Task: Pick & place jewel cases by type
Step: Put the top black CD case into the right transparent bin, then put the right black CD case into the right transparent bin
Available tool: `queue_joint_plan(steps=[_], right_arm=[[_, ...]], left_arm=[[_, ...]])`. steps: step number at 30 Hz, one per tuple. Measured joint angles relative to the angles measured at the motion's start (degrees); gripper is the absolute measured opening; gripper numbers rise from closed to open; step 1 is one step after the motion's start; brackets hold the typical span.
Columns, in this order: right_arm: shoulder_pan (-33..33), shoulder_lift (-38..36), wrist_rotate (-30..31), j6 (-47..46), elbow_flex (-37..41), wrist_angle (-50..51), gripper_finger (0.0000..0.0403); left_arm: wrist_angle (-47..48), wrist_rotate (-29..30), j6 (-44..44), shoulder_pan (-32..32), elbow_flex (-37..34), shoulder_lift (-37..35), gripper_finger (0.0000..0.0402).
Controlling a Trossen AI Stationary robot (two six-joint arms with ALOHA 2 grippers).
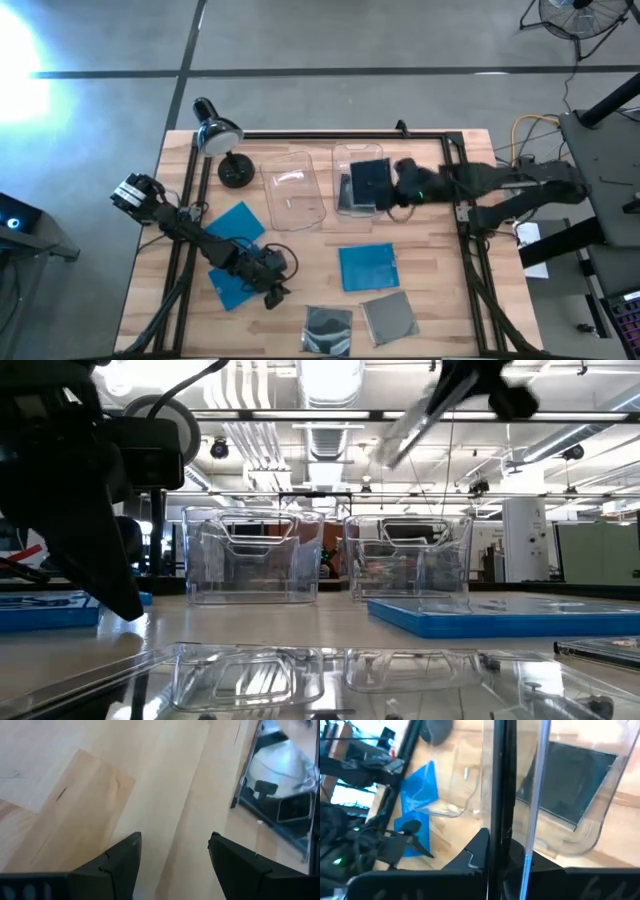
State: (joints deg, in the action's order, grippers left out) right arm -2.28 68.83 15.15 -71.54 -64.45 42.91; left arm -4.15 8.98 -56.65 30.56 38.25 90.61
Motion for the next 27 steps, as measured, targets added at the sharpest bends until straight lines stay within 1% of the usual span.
queue_joint_plan(steps=[2, 3, 5, 8, 10, 12, 14, 16, 19, 22, 24, 26, 27], right_arm=[[6.0, 0.6, -7.4, 3.6, 4.1, -5.2, 0.0018], [8.5, 1.8, -9.8, 4.5, 6.0, -7.3, 0.0019], [12.8, 4.4, -13.0, 4.6, 9.2, -9.8, 0.0027], [17.4, 8.2, -17.6, 5.0, 11.5, -12.2, 0.0054], [19.0, 11.0, -20.6, 6.0, 12.2, -11.8, 0.0079], [19.1, 13.1, -22.4, 6.8, 12.0, -13.9, 0.0106], [19.0, 14.9, -22.9, 7.5, 10.8, -15.2, 0.0133], [19.0, 16.6, -23.3, 8.4, 9.3, -13.6, 0.0157], [19.1, 16.7, -23.1, 14.1, 5.7, -6.6, 0.0184], [19.0, 15.1, -20.8, 20.9, 0.2, 5.8, 0.0204], [18.4, 14.5, -15.2, 25.4, -3.9, 17.0, 0.0215], [16.9, 13.5, -7.2, 28.0, -8.1, 27.5, 0.0225], [15.6, 12.8, -4.2, 28.4, -9.8, 31.9, 0.0230]], left_arm=[[0.0, 0.1, -1.2, -0.3, 0.2, 0.0, 0.0213], [0.0, 0.1, -1.7, -0.5, 0.4, 0.0, 0.0213], [0.0, 0.3, -3.0, -0.6, 0.8, 0.0, 0.0213], [-0.1, 1.0, -4.8, -0.6, 1.4, 0.0, 0.0213], [-0.2, 2.6, -5.9, -0.6, 1.6, 0.0, 0.0213], [-0.2, 5.0, -6.6, -0.6, 1.7, 0.0, 0.0213], [-0.1, 8.0, -6.8, -0.6, 1.7, 0.0, 0.0213], [-0.1, 9.7, -6.9, -0.8, 1.7, 0.0, 0.0213], [-0.1, 10.1, -6.7, -1.0, 1.7, 0.0, 0.0213], [0.0, 10.1, -6.6, -1.0, 1.7, 0.0, 0.0213], [0.0, 10.1, -6.6, -1.1, 1.7, 0.0, 0.0213], [0.1, 10.1, -6.6, -1.2, 1.7, 0.0, 0.0213], [0.1, 10.2, -6.6, -1.4, 1.7, 0.0, 0.0213]])
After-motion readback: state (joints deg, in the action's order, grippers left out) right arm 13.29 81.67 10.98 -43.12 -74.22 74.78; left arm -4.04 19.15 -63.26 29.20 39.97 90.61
